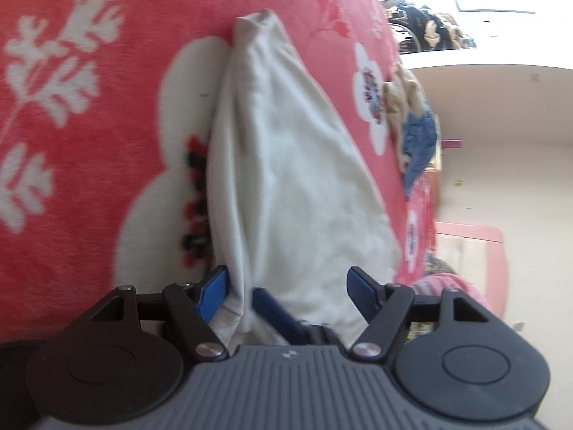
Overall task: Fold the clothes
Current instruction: 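Grasp the ribbed cuff with the right gripper while the left gripper grasps the side edge, then lift the side edge with both grippers and fold it over the sweatshirt body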
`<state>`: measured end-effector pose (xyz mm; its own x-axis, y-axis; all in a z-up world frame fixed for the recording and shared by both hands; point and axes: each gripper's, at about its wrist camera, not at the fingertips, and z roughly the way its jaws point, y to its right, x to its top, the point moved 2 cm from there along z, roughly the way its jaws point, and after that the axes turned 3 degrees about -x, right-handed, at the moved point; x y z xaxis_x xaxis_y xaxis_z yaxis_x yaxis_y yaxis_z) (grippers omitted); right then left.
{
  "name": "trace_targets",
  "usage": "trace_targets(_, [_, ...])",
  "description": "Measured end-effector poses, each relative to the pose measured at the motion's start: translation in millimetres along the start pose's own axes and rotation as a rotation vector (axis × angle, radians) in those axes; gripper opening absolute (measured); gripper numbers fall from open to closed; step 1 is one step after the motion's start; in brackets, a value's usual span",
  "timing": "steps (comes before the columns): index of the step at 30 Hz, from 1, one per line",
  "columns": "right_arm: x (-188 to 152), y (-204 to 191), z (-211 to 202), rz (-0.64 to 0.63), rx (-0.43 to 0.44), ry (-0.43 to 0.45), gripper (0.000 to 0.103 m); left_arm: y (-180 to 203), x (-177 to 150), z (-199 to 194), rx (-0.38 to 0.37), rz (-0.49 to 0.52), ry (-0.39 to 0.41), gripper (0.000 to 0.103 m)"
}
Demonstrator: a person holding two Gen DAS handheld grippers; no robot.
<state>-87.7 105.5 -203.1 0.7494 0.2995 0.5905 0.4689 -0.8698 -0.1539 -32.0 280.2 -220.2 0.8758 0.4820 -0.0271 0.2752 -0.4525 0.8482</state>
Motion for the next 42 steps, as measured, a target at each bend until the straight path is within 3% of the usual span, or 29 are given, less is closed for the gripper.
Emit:
trace_targets(5, [-1, -8, 6, -0.051, -0.089, 0.013, 0.081, 16, 7, 12, -0.002, 0.039, -0.029, 0.072])
trace_targets(11, [-3, -6, 7, -0.095, -0.194, 0.011, 0.058, 20, 7, 16, 0.001, 0.061, -0.051, 0.072])
trace_targets(14, [-3, -1, 7, -0.095, -0.224, 0.015, 0.056, 18, 6, 16, 0.003, 0.061, -0.052, 0.072])
trace_targets(18, [-7, -7, 10, -0.151, -0.243, 0.012, 0.057, 15, 9, 9, 0.013, 0.059, -0.018, 0.072])
trace_targets(21, [-9, -16, 10, -0.223, -0.261, 0.021, 0.043, 12, 13, -2, 0.022, 0.068, 0.038, 0.072])
trace_targets(26, [-11, -24, 4, -0.283, -0.270, 0.036, 0.021, 12, 31, -9, 0.152, 0.124, 0.143, 0.072])
trace_targets(29, [-10, -20, 0, -0.262, -0.253, 0.039, 0.019, 14, 45, -2, 0.264, 0.178, 0.186, 0.073])
trace_targets(32, [-4, -13, -1, -0.219, -0.226, 0.037, 0.018, 20, 56, 9, 0.312, 0.225, 0.197, 0.072])
trace_targets(40, [-3, -3, 0, -0.167, -0.183, 0.033, 0.018, 23, 76, 33, 0.349, 0.288, 0.222, 0.054])
trace_targets(42, [-3, 0, 0, -0.159, -0.174, 0.035, 0.018, 22, 79, 35, 0.355, 0.275, 0.246, 0.033])
